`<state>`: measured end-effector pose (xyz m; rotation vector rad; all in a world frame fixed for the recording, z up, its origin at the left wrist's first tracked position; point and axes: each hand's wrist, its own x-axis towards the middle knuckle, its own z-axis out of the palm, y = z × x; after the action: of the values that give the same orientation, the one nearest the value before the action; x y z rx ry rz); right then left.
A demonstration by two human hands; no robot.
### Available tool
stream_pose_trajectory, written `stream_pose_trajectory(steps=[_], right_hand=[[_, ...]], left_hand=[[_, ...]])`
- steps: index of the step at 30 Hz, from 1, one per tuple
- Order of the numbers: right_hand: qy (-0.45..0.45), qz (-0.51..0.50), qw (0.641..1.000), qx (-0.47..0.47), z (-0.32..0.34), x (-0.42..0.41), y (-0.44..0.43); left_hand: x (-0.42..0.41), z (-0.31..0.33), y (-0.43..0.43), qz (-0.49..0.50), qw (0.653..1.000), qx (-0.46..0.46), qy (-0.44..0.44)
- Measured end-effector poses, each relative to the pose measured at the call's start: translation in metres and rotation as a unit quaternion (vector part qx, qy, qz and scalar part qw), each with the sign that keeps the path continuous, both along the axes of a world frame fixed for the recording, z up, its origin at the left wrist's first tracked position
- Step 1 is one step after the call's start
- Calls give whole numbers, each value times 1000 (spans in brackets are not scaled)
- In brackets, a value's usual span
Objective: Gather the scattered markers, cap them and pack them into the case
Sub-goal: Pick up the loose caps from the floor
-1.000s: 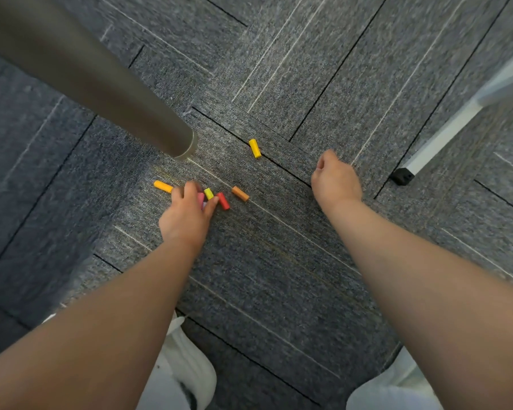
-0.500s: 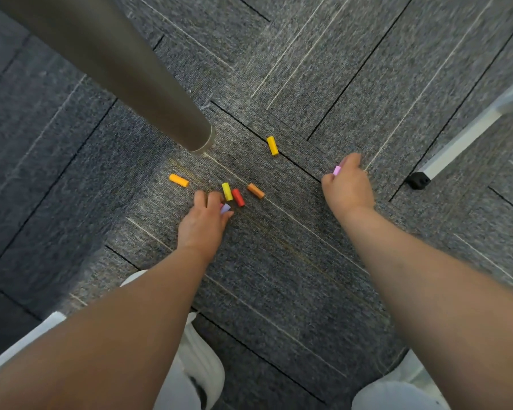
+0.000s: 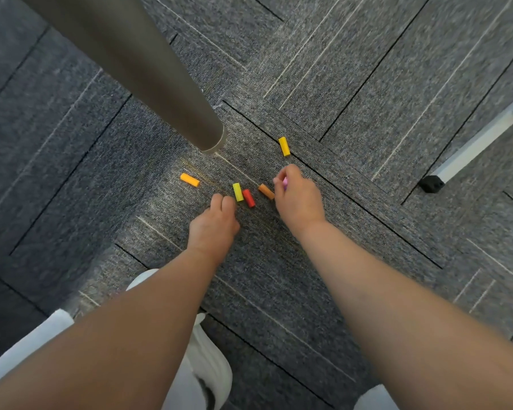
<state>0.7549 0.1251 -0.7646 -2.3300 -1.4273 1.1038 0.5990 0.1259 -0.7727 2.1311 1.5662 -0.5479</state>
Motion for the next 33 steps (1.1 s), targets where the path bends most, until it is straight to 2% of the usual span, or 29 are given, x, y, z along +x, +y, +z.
stream_pose_trajectory(steps=[3, 6, 9, 15, 20, 27, 33], right_hand=[[7, 2, 1000, 12, -2, -6, 1], [6, 19, 999, 42, -5, -6, -1], [-21, 72, 997, 34, -5, -9, 1], [-36, 120, 991, -38, -1, -22, 15], [-58, 145, 984, -81, 0, -28, 12], [-83, 205, 973, -67, -1, -35, 13], [-113, 219, 965, -85, -5, -33, 13]], left_hand=[[-8, 4, 7, 62, 992, 15, -105], [-19, 8, 25, 132, 979, 67, -143], [-34, 9, 44, 166, 975, 93, -111], [-45, 8, 55, 153, 985, 37, -65], [-45, 5, 42, 156, 985, 15, -78], [-44, 3, 43, 138, 987, 33, -80], [-19, 10, 33, 118, 989, -1, -86]])
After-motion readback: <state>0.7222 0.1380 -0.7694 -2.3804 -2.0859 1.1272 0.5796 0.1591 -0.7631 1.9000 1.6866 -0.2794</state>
